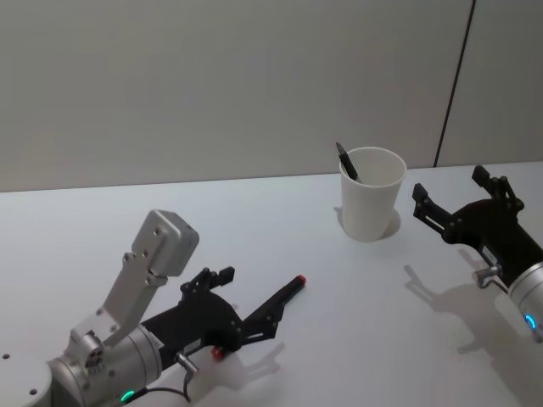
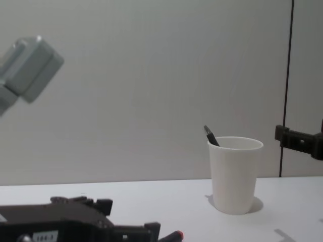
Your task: Place the pen into the pen holder.
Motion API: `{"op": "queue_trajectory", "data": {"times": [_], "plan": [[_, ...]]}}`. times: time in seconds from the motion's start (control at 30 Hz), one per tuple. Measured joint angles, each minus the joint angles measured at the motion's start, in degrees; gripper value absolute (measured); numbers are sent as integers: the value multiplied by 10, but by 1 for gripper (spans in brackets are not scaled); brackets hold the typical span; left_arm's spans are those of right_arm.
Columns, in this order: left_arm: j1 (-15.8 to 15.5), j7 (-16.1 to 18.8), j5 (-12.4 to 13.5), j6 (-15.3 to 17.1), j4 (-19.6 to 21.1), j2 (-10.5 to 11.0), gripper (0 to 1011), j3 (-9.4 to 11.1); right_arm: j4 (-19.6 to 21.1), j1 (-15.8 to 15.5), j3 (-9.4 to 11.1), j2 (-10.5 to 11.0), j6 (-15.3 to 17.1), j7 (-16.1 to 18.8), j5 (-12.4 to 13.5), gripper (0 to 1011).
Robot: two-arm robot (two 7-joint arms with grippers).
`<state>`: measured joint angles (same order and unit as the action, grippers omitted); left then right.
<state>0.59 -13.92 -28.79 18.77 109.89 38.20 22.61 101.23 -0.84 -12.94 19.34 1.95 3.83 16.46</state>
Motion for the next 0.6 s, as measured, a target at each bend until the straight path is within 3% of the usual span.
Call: {"op": "queue_trajectory", "data": {"times": [0.6], "plan": [[-8, -4, 27, 48, -25, -18, 1001, 11, 0, 0, 0, 0, 0, 0, 0, 1002]]}}
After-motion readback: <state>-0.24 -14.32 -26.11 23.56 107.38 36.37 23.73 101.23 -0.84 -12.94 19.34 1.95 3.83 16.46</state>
